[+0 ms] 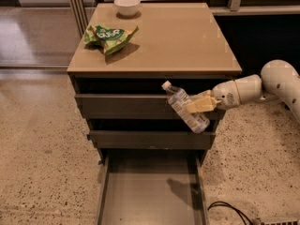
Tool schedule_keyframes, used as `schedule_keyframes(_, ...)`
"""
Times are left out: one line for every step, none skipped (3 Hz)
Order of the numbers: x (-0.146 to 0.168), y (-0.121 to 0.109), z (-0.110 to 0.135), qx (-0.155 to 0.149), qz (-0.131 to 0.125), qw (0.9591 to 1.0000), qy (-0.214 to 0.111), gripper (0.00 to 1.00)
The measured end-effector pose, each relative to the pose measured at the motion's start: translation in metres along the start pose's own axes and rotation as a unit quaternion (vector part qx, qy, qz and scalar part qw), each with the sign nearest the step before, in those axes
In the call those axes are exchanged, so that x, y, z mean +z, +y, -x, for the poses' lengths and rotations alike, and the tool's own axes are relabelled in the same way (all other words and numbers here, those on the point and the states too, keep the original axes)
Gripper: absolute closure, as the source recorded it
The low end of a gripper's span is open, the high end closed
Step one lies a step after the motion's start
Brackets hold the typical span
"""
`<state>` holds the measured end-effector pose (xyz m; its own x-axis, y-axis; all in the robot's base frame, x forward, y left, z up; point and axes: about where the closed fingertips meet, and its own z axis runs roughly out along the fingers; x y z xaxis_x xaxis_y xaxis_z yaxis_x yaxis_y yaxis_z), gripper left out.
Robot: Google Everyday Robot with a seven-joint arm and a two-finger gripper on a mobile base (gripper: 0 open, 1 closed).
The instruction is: Pick blue plastic bottle from bottom drawer and place on counter
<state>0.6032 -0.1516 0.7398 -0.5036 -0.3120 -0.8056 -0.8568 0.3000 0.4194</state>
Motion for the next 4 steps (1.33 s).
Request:
schedule_keyframes(-0.016, 0.016, 0.016, -0.01, 0.019, 0.9998, -0.005, 1.0)
schedule_keyframes(-0.043, 0.031, 0.041, -0.012, 0.037, 0.999, -0.023, 1.0)
schedule_keyframes(-0.067, 0.037, 0.068, -0.022, 0.041, 0.9982, -0.039, 1.0)
schedule_keyframes(-0.088, 0.034, 0.099, -0.035, 0.037, 0.9976, -0.047, 1.0)
